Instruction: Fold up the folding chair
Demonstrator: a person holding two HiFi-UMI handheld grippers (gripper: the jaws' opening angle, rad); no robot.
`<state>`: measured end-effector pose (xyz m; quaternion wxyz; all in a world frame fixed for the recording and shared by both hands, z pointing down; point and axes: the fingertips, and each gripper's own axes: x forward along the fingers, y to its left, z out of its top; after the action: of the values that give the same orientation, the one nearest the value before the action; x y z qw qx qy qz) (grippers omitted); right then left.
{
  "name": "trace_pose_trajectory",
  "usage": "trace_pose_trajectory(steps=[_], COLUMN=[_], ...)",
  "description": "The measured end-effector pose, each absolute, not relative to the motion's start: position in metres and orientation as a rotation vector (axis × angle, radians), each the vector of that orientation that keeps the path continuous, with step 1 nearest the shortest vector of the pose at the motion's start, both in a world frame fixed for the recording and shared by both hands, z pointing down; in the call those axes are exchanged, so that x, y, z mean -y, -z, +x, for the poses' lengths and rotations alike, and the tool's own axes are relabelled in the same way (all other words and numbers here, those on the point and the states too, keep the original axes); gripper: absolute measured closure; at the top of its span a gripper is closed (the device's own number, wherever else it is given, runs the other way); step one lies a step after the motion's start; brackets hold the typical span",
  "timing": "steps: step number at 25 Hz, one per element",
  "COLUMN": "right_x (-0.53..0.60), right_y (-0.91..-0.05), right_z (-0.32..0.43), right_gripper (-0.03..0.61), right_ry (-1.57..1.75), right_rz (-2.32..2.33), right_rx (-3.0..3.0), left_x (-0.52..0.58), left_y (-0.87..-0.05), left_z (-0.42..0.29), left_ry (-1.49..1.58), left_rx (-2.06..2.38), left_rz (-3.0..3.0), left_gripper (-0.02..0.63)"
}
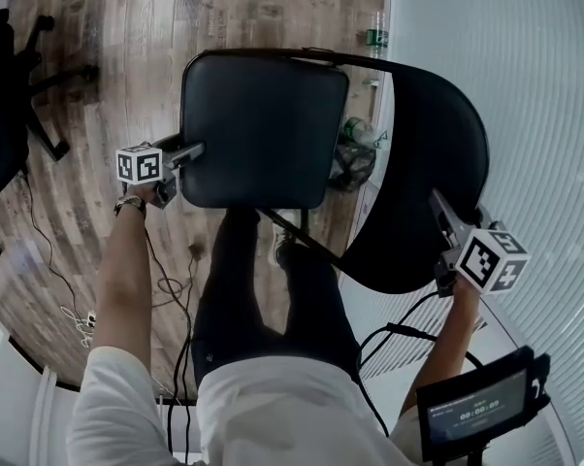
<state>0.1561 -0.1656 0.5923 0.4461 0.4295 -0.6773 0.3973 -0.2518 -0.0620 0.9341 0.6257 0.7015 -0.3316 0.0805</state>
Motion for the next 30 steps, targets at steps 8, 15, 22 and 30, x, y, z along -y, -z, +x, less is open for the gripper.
trace_pose_trajectory(steps=[8, 15, 22, 30], right_x=[0.164, 0.165, 0.167, 0.163], right_y=[-0.595, -0.595, -0.588, -0.585], right_z=[0.155, 0.159, 0.152, 0.158], right_gripper=[0.399, 0.397, 0.396, 0.399], right_ry=[-0.997, -0.993, -0.959, -0.942], right_rz=[1.049, 1.023, 0.977, 0.964], right_rx=[1.66, 1.664, 1.673, 1.68], left_x=[0.063, 0.055, 0.039, 0.03], left_y=[-0.94, -0.931, -0.918, -0.9], left_z=[-0.246, -0.24, -0.24, -0.226], left_ry=[-0.118, -0.096, -0.076, -0.098], left_rx=[0.727, 0.658, 0.718, 0.752], left_rz=[1.583, 1.49, 1.459, 1.453], left_gripper=[0.259, 0.261, 0.27, 0.272])
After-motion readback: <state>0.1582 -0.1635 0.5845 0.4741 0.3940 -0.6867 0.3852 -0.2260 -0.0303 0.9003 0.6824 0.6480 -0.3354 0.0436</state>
